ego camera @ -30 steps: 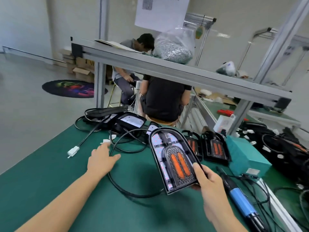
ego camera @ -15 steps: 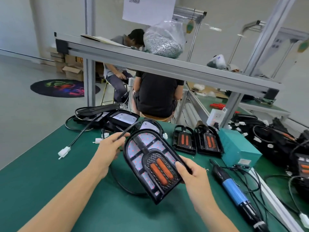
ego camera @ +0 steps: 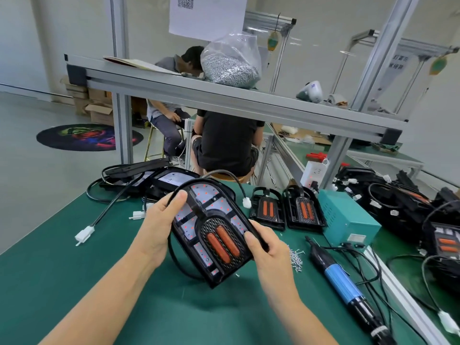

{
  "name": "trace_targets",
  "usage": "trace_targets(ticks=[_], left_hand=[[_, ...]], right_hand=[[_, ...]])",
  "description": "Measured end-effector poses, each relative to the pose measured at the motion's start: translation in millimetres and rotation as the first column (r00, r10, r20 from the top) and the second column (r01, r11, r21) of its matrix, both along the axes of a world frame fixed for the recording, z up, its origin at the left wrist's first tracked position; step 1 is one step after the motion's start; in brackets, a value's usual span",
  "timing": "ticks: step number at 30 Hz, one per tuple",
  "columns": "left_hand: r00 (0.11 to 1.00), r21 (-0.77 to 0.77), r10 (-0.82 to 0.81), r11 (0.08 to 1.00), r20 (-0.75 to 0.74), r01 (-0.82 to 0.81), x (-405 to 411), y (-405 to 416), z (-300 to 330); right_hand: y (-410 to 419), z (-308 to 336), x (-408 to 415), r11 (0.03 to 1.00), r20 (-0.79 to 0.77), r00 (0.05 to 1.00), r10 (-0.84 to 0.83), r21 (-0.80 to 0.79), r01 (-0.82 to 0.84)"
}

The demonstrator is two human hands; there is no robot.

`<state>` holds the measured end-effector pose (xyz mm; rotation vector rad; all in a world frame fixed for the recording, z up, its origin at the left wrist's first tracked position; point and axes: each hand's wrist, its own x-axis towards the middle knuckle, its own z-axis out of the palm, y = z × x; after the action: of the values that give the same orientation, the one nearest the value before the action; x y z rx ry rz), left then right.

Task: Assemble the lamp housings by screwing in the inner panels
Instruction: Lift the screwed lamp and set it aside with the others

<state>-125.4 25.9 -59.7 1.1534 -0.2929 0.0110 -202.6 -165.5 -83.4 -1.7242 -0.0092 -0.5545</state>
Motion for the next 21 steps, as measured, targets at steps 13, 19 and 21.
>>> trace_targets(ticks=[13, 19, 21], left_hand=[[0.968, 0.191, -0.065, 0.981, 0.244, 0.017, 3.0, -8.2, 38.3], [0.939, 0.335, -0.235, 0.931, 0.252, 0.143, 1.6, -17.8, 66.4], [0.936, 0.324, -0.271, 0.927, 0.223, 0.191, -0.5, -21.1, 71.6]], right_hand=[[-45.6, 47.6, -8.3, 0.931, 0.083, 0.992, -0.099, -0.345, 0.122], [-69.8, 65.0, 6.0, 0.851, 0.079, 0.965, -0.25, -0.458, 0.258], [-76.0, 66.3, 7.6, 0.857, 0.039, 0.966, -0.254, -0.454, 0.244]])
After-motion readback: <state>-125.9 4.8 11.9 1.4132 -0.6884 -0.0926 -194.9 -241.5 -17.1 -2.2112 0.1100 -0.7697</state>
